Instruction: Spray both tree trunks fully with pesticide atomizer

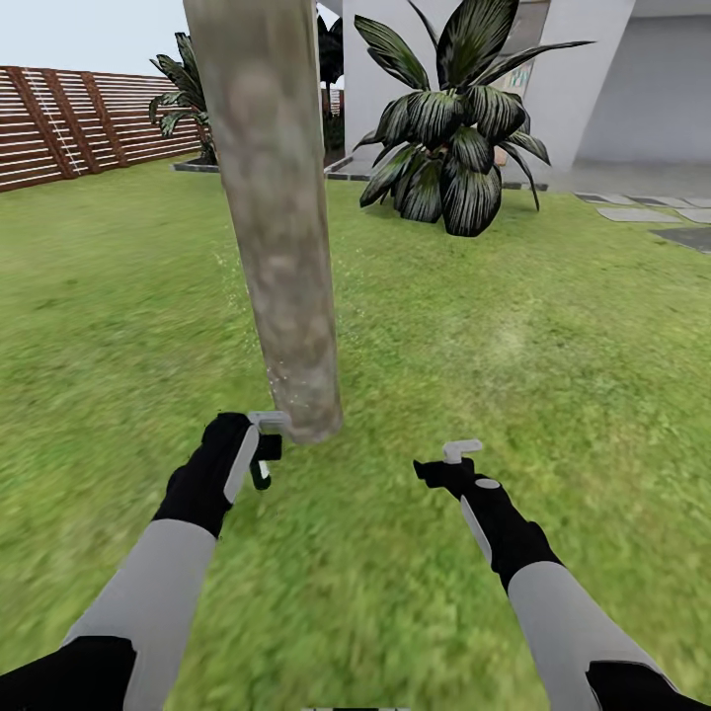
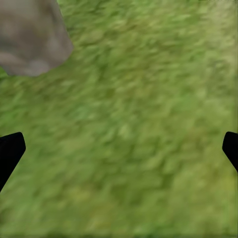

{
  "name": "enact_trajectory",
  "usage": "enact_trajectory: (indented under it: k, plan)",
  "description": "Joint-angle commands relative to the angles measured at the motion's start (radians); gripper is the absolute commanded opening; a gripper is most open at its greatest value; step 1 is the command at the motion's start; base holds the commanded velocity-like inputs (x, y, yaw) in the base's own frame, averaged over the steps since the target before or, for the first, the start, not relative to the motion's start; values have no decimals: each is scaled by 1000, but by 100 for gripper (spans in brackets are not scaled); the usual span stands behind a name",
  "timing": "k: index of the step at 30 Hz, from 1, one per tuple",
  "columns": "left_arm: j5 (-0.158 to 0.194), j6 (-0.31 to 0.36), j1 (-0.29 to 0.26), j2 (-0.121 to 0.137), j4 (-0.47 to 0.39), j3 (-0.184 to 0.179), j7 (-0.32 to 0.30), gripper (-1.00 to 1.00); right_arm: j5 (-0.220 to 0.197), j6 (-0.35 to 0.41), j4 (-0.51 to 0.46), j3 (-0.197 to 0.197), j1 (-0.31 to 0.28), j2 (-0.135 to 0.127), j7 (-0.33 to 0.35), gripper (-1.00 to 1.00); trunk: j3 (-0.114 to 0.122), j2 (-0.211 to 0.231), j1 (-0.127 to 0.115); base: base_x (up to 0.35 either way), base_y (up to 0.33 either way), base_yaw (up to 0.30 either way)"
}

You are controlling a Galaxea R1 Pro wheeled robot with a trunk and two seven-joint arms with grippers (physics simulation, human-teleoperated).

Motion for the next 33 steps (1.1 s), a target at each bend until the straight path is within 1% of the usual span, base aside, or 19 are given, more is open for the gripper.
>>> enact_trajectory:
  k: [1, 4, 6, 9, 11, 12, 17, 20, 25, 29, 32, 33]
  plan:
    - [10, 6, -8, 2, -11, 1, 8, -100, 10, 5, -3, -5, 0, 0, 8, 100, -1, 0, 0, 0, 0, 0]
    - [10, 7, -17, 4, -32, 1, 8, -100, 10, 5, -4, -5, 0, 0, 8, 100, -1, 0, 0, 0, 0, 0]
    - [11, 8, -25, 4, -73, 1, 8, -100, 10, 5, -3, -5, 0, 0, 8, 100, -1, 0, 0, 0, 0, 0]
    - [10, 15, -74, 4, -94, 1, 9, -100, 10, 5, -1, -6, 0, 0, 8, 100, -1, 0, 0, 0, 0, 0]
    - [10, 19, -114, 4, -82, 1, 9, -100, 10, 5, 0, -5, 0, 0, 8, 100, -1, 0, 0, 0, 0, 0]
    - [10, 20, -125, 3, -76, 1, 9, -100, 10, 5, 0, -5, 0, 1, 8, 100, -1, 0, 0, 0, 0, 0]
    - [10, 19, -130, 1, -79, -2, 11, -100, 10, 5, 1, -5, 0, 0, 8, 100, -1, 0, 0, -11, 0, 0]
    - [9, 18, -131, 2, -91, -3, 12, -100, 10, 5, 1, -5, 0, 0, 8, 100, -1, 0, 0, -214, 0, 0]
    - [9, 19, -140, 3, -91, -3, 12, -100, 10, 5, 1, -6, -1, 0, 8, 100, -1, 0, 0, -33, 0, 0]
    - [12, 20, -224, 4, -46, 1, 12, -100, 10, 5, 1, -6, -1, 0, 8, 100, -1, 0, 0, 0, 0, 0]
    - [13, 20, -278, 4, -18, 1, 11, -100, 10, 5, 1, -7, 0, 0, 8, 100, -1, 0, 0, 0, 0, 0]
    - [13, 20, -288, 4, -8, 1, 11, -100, 10, 5, 1, -7, 0, 0, 8, 100, -1, 0, 0, 0, 0, 0]
